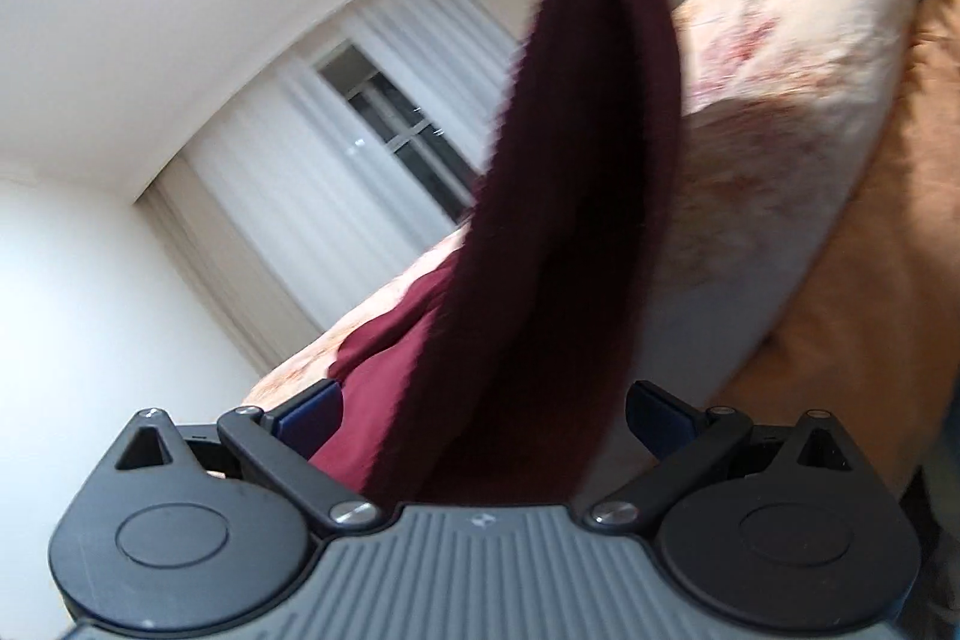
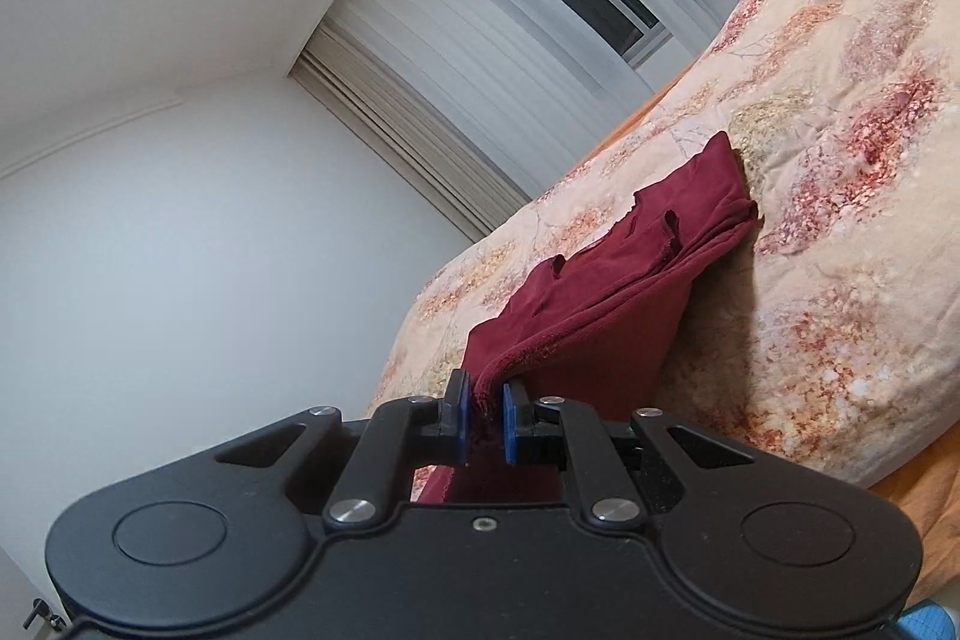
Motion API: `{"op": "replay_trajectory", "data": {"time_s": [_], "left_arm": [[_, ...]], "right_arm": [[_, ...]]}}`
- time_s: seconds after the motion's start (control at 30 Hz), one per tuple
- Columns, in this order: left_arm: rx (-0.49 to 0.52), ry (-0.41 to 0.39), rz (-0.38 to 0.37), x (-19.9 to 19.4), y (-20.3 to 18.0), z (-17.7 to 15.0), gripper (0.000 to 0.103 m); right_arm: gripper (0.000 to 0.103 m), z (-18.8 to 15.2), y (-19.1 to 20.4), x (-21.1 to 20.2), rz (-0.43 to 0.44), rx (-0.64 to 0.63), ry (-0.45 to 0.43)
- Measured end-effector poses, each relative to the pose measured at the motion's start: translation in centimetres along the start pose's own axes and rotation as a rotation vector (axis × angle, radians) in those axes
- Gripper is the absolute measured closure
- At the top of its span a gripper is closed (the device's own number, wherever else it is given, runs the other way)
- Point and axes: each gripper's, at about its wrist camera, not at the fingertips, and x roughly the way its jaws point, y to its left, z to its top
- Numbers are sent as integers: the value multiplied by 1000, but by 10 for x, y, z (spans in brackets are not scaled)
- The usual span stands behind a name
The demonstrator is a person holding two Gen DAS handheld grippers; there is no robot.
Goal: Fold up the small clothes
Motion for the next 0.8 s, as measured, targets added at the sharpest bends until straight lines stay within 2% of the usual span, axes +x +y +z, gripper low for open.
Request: {"op": "replay_trajectory", "data": {"time_s": [0.2, 0.3, 0.33, 0.37, 0.43, 0.53, 0.63, 0.7, 0.8], "left_arm": [[49, -22, 35, -8, 20, -14, 16], [68, -39, 28, -12, 29, -20, 30], [66, -43, 11, -13, 31, -21, 42], [63, -47, -22, -15, 34, -21, 64], [50, -50, -106, -17, 36, -17, 89], [51, -81, -160, -20, 38, -12, 94], [60, -97, -202, -20, 47, -5, 96], [42, -88, -240, -15, 58, 1, 96], [19, -69, -292, -4, 73, 10, 96]], "right_arm": [[91, -7, -7, -6, -37, -7, 18], [91, -13, -13, -10, -65, -14, 36], [91, -15, -16, -12, -75, -12, 43], [91, -18, -19, -12, -87, -12, 51], [91, -22, -24, -14, -119, -15, 65], [90, -29, -32, -16, -165, -35, 93], [80, -39, -34, -15, -237, -103, 118], [64, -48, -31, -12, -305, -195, 132], [48, -62, -25, -7, -368, -349, 139]]}}
